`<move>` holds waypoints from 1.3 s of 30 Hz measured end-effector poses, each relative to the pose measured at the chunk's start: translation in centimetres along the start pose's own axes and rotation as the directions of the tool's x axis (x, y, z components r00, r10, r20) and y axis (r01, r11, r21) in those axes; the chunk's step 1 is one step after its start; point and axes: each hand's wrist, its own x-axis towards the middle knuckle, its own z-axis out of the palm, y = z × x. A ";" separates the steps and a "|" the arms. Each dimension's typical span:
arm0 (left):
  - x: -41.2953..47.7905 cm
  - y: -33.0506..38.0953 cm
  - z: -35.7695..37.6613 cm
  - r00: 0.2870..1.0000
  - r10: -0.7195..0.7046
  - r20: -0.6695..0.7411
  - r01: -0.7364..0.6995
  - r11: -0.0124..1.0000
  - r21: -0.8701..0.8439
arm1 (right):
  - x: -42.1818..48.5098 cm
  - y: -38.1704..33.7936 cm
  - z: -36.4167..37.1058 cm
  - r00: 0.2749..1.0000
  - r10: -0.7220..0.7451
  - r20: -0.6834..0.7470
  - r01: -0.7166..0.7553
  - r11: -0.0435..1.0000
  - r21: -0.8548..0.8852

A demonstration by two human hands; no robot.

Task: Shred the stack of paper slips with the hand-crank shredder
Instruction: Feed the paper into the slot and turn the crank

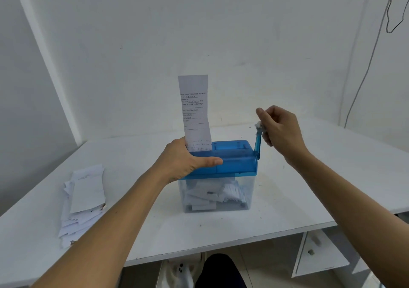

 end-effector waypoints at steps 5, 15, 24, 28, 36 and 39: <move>0.0 -0.1 0.2 1.000 -0.002 -0.010 0.002 1.000 -0.012 | 1.5 2.0 1.2 0.995 0.098 -0.030 -0.099 0.995 -0.023; 0.0 -0.3 0.4 1.000 0.000 -0.027 -0.001 1.000 -0.014 | -1.4 7.5 3.1 0.902 0.429 0.036 -0.417 0.892 -0.175; 0.1 -0.5 0.5 0.999 0.015 -0.051 -0.015 1.000 0.001 | -7.8 6.6 0.2 0.880 0.434 0.191 -0.369 0.879 -0.301; 0.0 -0.3 0.5 0.999 0.008 -0.045 -0.008 1.000 0.012 | -9.3 4.6 -1.8 0.866 0.394 0.308 -0.309 0.906 -0.290; 0.0 -0.2 0.4 0.999 0.002 -0.038 0.000 0.999 0.042 | -7.3 -0.7 -4.5 0.889 0.146 0.435 -0.184 0.982 0.046; 0.0 -0.4 0.4 0.999 0.007 -0.040 -0.005 0.999 0.042 | -4.9 -0.9 -3.9 0.934 0.102 0.343 -0.125 0.991 0.045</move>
